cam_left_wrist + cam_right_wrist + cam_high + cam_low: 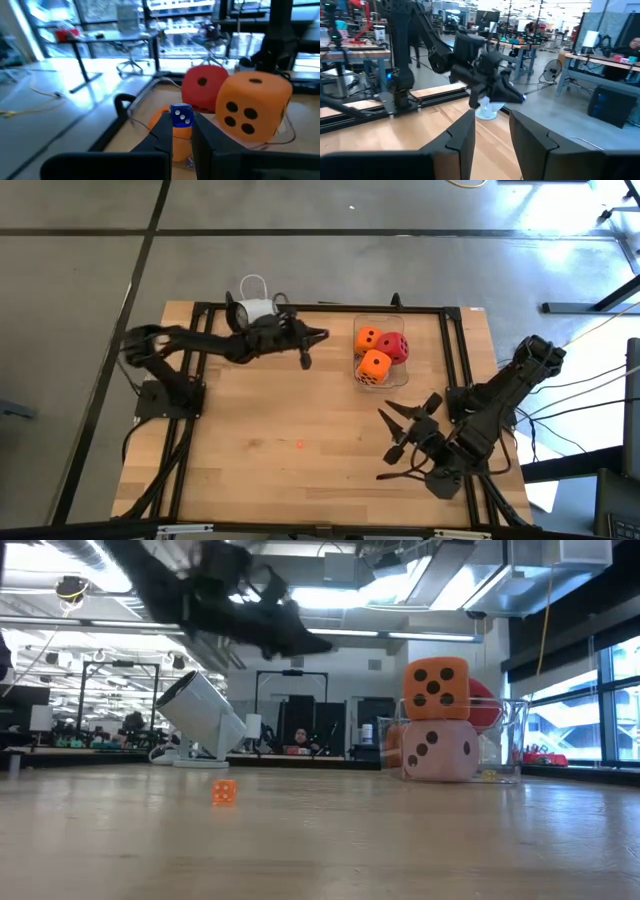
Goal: Pick & Place Dice
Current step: Put the small blue die into the transparent bin
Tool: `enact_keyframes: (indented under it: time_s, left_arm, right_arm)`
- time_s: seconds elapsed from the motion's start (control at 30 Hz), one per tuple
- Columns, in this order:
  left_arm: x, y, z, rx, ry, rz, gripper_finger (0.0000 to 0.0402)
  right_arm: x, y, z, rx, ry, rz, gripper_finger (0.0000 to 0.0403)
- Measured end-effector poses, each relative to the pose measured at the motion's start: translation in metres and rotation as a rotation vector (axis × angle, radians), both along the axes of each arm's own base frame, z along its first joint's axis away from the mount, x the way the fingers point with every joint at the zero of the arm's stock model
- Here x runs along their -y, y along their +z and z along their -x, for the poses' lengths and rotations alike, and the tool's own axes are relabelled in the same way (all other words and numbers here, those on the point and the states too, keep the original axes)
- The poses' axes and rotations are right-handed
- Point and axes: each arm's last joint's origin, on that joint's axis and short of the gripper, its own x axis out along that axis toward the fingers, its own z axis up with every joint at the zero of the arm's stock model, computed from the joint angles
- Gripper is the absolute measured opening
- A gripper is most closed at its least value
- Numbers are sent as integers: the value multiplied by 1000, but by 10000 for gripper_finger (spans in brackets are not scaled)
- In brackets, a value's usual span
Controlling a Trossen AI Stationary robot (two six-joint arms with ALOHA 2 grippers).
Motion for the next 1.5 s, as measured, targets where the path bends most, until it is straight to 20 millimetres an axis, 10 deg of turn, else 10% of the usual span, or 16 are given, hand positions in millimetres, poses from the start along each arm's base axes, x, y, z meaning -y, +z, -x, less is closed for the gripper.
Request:
enact_keyframes:
  time_s: [0.53,1.5]
  left_arm:
    - [-38,-56,-90,-81,-187,107,24]
    - [-18,-59,-103,-65,-235,46,63]
  right_arm:
    - [19,0,-17,-3,-84,-4,121]
    - [20,0,-18,-23,-86,14,121]
